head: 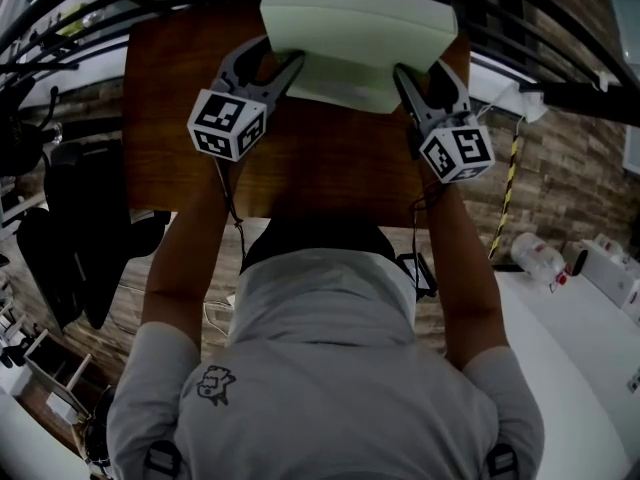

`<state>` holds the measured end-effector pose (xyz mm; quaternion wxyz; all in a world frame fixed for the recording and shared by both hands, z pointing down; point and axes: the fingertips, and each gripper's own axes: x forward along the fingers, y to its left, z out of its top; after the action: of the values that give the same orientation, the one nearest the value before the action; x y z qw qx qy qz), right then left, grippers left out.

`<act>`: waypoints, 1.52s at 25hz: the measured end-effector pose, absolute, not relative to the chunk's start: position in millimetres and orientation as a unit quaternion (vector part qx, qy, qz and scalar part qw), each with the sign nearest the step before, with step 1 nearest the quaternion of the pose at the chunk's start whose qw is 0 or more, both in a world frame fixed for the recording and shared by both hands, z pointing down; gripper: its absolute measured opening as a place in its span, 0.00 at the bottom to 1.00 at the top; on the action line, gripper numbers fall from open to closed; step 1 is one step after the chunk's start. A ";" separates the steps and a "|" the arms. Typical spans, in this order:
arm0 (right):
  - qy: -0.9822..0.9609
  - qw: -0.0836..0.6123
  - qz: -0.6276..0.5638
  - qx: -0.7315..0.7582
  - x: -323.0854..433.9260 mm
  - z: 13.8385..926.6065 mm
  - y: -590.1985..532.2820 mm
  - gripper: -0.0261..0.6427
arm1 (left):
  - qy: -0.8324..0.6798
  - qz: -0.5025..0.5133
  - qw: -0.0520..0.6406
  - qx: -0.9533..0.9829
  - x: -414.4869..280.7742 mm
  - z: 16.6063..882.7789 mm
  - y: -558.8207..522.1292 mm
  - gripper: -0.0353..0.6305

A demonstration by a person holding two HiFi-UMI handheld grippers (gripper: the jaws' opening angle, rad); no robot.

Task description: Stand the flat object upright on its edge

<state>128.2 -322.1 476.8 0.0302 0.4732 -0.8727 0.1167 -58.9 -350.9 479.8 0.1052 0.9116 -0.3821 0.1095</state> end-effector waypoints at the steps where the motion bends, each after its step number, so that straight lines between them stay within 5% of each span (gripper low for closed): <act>1: -0.873 0.031 0.114 0.473 127.6 478.8 -320.9 0.39 | -0.383 0.108 0.102 0.912 -59.3 481.6 -350.0 0.39; 38: -0.875 0.047 0.047 0.479 125.1 532.4 -316.2 0.39 | -0.394 0.082 0.030 0.915 -62.4 526.7 -345.8 0.40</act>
<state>125.1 -316.2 532.4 0.0467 0.4794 -0.8751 0.0473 -62.4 -345.8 526.7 0.0302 0.9149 -0.3940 0.0822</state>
